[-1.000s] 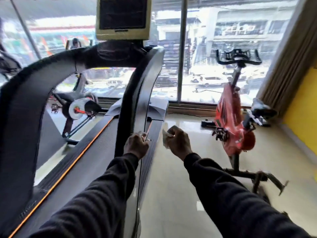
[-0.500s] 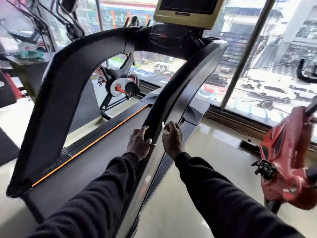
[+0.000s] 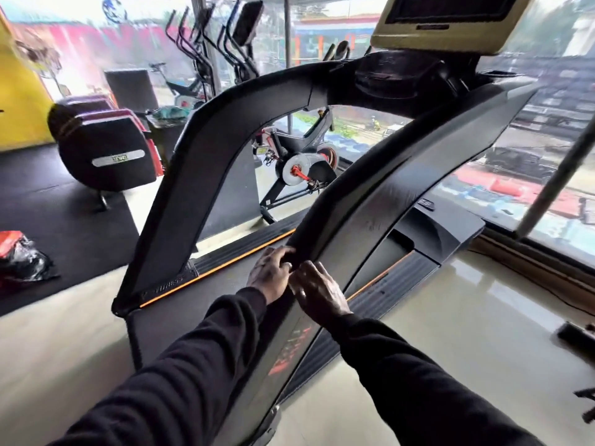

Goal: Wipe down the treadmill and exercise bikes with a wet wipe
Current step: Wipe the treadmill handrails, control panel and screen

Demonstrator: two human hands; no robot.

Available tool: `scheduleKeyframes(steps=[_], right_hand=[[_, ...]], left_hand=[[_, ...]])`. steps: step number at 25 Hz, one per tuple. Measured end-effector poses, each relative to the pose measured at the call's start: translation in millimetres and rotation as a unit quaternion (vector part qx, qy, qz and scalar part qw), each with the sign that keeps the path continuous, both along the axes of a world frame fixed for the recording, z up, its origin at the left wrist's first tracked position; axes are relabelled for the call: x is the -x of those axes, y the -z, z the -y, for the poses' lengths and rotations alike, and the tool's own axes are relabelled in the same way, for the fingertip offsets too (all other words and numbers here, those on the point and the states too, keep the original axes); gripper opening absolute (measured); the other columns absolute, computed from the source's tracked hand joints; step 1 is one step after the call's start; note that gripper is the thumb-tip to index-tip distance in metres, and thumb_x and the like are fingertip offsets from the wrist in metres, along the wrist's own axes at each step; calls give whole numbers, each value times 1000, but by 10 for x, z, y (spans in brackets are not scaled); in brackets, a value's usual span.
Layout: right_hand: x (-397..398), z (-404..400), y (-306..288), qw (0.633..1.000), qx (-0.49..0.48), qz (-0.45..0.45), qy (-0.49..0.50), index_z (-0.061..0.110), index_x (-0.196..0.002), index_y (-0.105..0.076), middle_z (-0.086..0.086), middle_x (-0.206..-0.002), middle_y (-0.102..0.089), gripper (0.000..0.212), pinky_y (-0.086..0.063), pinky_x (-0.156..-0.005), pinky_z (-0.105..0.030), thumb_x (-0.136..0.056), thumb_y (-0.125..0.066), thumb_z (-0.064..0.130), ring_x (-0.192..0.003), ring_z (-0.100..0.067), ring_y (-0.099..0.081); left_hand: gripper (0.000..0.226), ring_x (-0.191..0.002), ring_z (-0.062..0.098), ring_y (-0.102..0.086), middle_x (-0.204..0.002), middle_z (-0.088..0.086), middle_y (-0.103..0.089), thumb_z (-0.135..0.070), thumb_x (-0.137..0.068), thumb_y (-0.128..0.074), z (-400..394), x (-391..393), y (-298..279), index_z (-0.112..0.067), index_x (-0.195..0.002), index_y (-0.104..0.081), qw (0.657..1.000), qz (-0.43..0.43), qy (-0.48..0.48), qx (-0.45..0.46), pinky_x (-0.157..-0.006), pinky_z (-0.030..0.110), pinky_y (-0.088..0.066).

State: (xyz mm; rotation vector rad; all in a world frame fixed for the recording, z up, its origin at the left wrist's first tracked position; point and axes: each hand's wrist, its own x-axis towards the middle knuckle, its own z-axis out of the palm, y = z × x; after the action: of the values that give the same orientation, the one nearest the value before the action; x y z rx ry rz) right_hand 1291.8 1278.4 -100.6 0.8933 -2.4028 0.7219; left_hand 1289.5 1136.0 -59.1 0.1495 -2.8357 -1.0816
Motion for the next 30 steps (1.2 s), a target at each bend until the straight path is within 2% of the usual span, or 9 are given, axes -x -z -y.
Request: scheduleKeyframes(steps=[2, 5, 9, 11, 14, 18, 20, 24, 30], right_hand=[[237, -158, -173, 999, 33, -21, 29, 17, -85, -64, -5, -89, -55, 8, -52, -65, -40, -86, -56, 15, -84, -26, -51], [460, -210, -343, 986, 125, -25, 111, 14, -89, -65, -6, -91, -57, 18, -48, -73, -37, -80, -64, -1, -85, -28, -52], [280, -288, -140, 999, 45, -14, 5, 19, -92, -66, 3, -98, -59, 14, -49, -76, -31, -80, -71, 23, -95, -21, -53], [485, -366, -278, 998, 64, -8, 27, 19, -89, -66, 1, -96, -60, 7, -48, -75, -33, -83, -71, 19, -92, -22, -53], [709, -340, -488, 973, 153, -10, 175, 16, -89, -64, -3, -97, -56, 12, -44, -76, -33, -84, -66, 5, -93, -25, -51], [490, -276, -289, 992, 60, -60, 93, 15, -92, -64, -1, -97, -56, 12, -38, -68, -22, -83, -66, 7, -95, -24, -49], [560, -402, -404, 995, 49, -68, 62, 16, -91, -66, 1, -96, -58, 10, -42, -65, -25, -84, -61, 11, -94, -22, -52], [880, -491, -737, 962, 174, -41, 207, 13, -100, -64, -4, -105, -57, 11, -46, -83, -38, -95, -54, 13, -97, -23, -50], [830, -652, -505, 992, 31, -123, -2, 11, -96, -66, -4, -103, -61, 12, -50, -84, -36, -85, -66, 9, -106, -27, -52]], left_hand=[[41, -125, 27, -51, -132, 9, -53, -22, -95, -54, -35, 63, -2, -21, -136, -55, 1000, -10, -10, -23, -108, 38, -38], [54, -134, 27, -42, -142, 11, -47, -43, -91, -47, -99, 231, -53, -23, -142, -48, 999, -12, -25, -31, -113, 40, -33], [56, -145, 29, -25, -155, 13, -34, -47, -99, -46, -217, 385, -59, -22, -149, -38, 998, -18, -64, -6, -119, 41, -19], [58, -141, 34, -30, -151, 13, -38, -53, -96, -46, -222, 459, 9, -22, -145, -41, 997, -32, -76, 11, -115, 47, -26], [51, -127, 34, -43, -135, 8, -51, -55, -93, -45, -271, 498, -28, -23, -132, -51, 995, -80, -64, 0, -104, 49, -37], [65, -122, 28, -45, -131, 4, -52, -57, -84, -30, -386, 532, -127, -25, -137, -49, 988, -148, -36, -7, -104, 47, -36], [65, -121, 29, -45, -131, 4, -51, -52, -81, -30, -398, 558, -134, -26, -138, -48, 988, -151, -40, -10, -103, 47, -36], [60, -115, 31, -49, -126, 5, -55, -43, -78, -34, -461, 630, -222, -24, -132, -52, 986, -163, -28, -15, -101, 45, -38], [32, -118, 27, -48, -124, 7, -59, -21, -97, -52, -715, 827, -452, -17, -128, -61, 976, -207, -49, -46, -107, 37, -31]])
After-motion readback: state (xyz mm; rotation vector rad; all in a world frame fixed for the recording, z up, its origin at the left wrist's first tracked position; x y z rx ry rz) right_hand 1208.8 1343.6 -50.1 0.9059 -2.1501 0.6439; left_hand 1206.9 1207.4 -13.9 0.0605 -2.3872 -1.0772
